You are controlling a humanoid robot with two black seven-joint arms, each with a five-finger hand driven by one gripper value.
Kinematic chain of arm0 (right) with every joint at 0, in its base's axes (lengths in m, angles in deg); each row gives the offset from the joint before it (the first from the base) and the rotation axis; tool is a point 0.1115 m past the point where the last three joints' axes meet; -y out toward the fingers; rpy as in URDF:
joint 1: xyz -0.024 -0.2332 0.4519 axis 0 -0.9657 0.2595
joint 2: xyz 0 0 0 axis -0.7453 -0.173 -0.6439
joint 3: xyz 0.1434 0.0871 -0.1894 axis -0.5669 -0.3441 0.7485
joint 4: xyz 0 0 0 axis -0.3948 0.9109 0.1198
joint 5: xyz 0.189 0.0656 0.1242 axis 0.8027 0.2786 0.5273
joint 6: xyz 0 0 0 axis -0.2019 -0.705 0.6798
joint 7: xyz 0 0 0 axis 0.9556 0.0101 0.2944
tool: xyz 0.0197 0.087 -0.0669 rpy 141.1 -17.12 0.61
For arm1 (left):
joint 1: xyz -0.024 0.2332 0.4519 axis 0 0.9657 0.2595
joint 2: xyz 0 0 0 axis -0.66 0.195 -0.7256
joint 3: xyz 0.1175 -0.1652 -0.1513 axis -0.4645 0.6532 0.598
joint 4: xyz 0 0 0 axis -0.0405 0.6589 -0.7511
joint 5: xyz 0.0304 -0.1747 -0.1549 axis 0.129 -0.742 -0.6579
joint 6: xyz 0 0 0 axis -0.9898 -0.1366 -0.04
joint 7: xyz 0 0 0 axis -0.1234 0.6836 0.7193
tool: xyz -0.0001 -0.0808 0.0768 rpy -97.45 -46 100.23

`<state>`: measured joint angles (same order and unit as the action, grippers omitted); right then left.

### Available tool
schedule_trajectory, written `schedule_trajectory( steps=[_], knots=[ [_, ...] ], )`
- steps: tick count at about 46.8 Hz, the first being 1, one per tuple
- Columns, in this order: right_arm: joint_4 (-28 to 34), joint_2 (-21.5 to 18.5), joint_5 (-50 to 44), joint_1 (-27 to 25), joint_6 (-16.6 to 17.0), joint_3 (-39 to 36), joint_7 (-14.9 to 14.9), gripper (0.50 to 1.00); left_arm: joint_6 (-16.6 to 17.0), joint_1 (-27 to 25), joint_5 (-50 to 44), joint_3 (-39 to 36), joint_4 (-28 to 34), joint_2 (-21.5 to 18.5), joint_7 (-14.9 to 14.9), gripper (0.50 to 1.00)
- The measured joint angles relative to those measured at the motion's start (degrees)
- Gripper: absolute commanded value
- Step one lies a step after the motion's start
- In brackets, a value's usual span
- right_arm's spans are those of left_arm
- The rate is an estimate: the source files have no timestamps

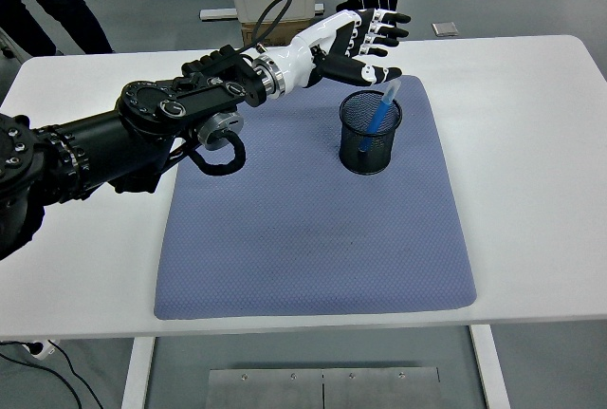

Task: Left hand places marker in pen holder

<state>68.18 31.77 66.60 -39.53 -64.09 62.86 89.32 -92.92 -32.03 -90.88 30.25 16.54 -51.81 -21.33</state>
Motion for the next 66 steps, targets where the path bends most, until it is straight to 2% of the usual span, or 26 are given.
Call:
schedule_trajectory(
  steps=[6, 13, 20, 26, 33, 38, 44, 52, 61, 66],
  knots=[
    [0.0, 0.0, 0.0, 0.0, 0.01, 0.0, 0.01, 1.0, -0.14, -2.23, -0.25, 0.12, 0.0, -0.69, 0.01, 1.0],
    [0.0, 0.0, 0.0, 0.0, 0.0, 0.0, 0.03, 1.0, 0.0, -3.46, 0.21, 1.8, -0.1, -5.93, 0.02, 1.0],
    [0.0, 0.0, 0.0, -0.01, 0.0, 0.0, 0.02, 1.0, 0.28, -1.74, 0.53, 2.78, -1.13, -10.22, 0.09, 1.0],
    [-0.01, 0.0, 0.0, 0.01, 0.0, 0.0, 0.02, 1.0, 0.48, 1.0, 0.84, 2.77, -4.87, -13.12, 0.08, 1.0],
    [-0.02, 0.0, 0.0, 0.0, 0.0, 0.0, 0.01, 1.0, 1.57, 5.45, 0.51, 3.47, -8.22, -13.98, -0.21, 1.0],
    [-0.01, 0.0, 0.0, 0.0, 0.01, 0.0, 0.01, 1.0, 1.67, 8.83, 0.15, 5.75, -10.28, -15.19, -1.62, 1.0],
    [-0.01, 0.0, 0.0, 0.0, 0.0, 0.0, 0.0, 1.0, 1.28, 13.59, -0.02, 11.59, -10.62, -17.67, -3.7, 1.0],
    [0.0, 0.0, -0.01, -0.01, 0.0, 0.0, 0.01, 1.0, 0.6, 18.17, 0.0, 18.55, -10.57, -21.16, -3.91, 1.0],
    [0.0, 0.0, -0.01, 0.0, 0.0, 0.0, 0.03, 1.0, -3.2, 24.72, -0.16, 25.62, -10.55, -25.04, -4.05, 1.0],
    [0.0, 0.0, -0.01, 0.01, 0.0, 0.0, 0.03, 1.0, -3.62, 27.99, -0.43, 30.02, -10.59, -26.47, -4.05, 1.0]
  ],
)
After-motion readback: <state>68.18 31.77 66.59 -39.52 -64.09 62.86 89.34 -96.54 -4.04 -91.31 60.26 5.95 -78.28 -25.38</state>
